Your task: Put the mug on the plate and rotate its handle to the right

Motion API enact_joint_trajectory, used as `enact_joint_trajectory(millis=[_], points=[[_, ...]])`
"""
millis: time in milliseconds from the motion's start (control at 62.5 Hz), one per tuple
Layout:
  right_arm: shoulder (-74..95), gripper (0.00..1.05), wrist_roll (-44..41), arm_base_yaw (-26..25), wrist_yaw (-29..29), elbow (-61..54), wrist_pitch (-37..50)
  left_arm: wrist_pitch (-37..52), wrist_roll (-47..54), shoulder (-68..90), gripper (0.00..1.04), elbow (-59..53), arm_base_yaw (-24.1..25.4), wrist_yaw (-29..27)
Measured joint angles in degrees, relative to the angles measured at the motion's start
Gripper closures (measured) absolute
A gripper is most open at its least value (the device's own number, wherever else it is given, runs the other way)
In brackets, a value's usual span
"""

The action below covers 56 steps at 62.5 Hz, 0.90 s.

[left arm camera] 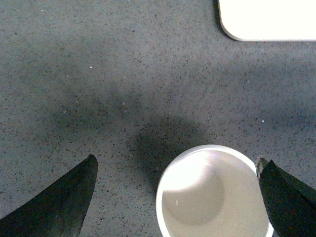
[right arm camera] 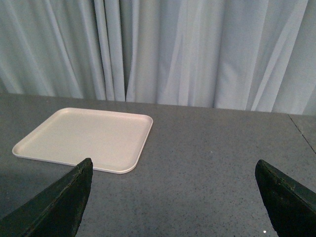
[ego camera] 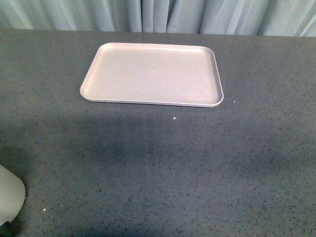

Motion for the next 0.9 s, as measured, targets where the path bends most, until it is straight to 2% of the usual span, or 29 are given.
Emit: enact_joint_trajectory(millis=[304, 576, 896], points=[[0.0, 0.09, 0.0, 0.0, -0.02, 0.0, 0.0, 2.84, 5.81, 9.03, 0.09, 1.62, 0.81, 0.44], [0.0, 0.09, 0.0, 0.0, -0.02, 0.0, 0.0, 3.72, 10.99, 14.56, 0.09, 1.75, 4.72, 3.48], [0.0, 0.09, 0.0, 0.0, 0.0, 0.0, 0.0, 4.52, 15.65, 20.44, 0.09, 2.36, 7.54, 3.3]])
